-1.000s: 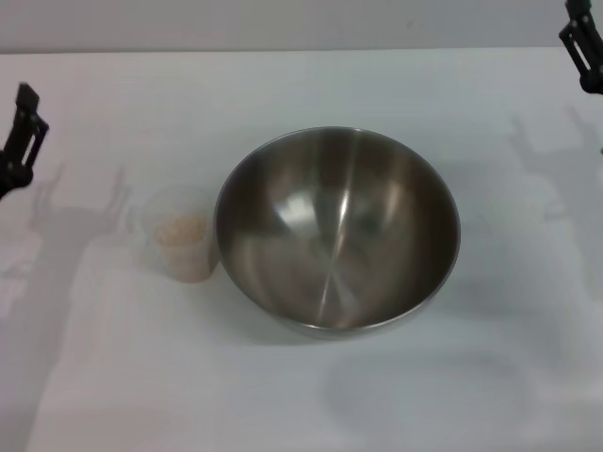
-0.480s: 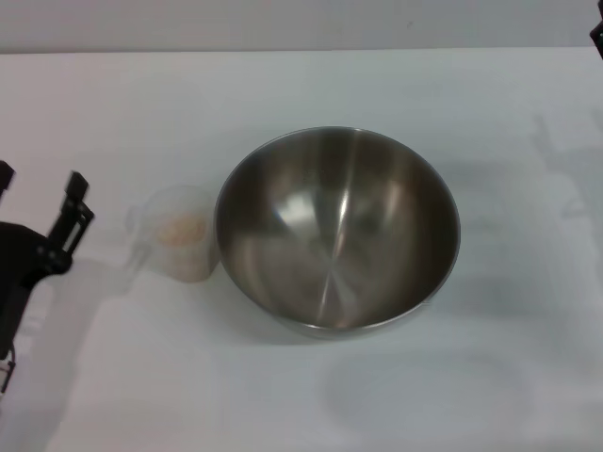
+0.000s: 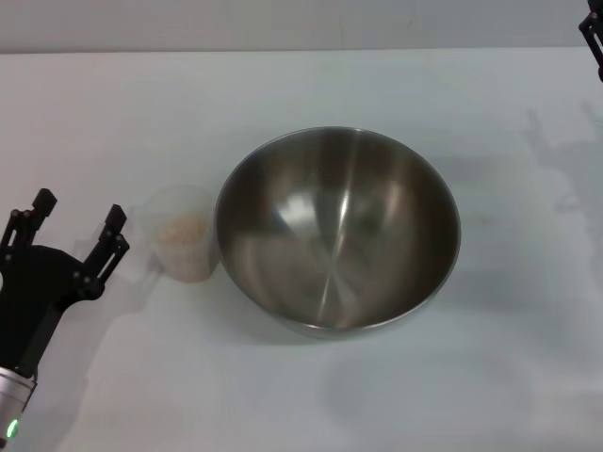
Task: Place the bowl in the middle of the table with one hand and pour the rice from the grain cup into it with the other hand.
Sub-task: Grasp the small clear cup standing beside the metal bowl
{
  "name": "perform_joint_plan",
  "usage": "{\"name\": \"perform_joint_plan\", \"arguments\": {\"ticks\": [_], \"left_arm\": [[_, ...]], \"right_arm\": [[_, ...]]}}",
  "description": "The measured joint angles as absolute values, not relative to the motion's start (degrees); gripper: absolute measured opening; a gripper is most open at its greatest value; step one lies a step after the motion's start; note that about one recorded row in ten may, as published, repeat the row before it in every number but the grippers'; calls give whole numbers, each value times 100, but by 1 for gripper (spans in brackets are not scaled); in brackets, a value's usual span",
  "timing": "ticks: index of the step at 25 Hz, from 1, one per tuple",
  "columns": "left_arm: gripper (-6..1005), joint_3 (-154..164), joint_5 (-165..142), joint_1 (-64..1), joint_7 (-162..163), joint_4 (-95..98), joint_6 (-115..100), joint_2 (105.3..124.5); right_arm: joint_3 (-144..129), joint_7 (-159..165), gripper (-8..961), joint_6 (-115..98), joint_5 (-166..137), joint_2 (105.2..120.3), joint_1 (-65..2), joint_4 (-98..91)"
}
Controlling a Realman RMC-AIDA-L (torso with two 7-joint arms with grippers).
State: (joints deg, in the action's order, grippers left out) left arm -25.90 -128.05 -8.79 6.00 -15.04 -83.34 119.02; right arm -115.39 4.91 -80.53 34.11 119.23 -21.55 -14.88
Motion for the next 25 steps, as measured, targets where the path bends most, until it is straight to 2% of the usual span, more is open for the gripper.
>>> {"name": "perform_joint_plan", "arguments": {"ticks": [25], "left_arm": [[829, -2583, -12761, -1155, 493, -1412, -7294, 11896]], "right_arm": [[-11585, 492, 816, -8050, 3365, 11918, -2180, -1485]]}}
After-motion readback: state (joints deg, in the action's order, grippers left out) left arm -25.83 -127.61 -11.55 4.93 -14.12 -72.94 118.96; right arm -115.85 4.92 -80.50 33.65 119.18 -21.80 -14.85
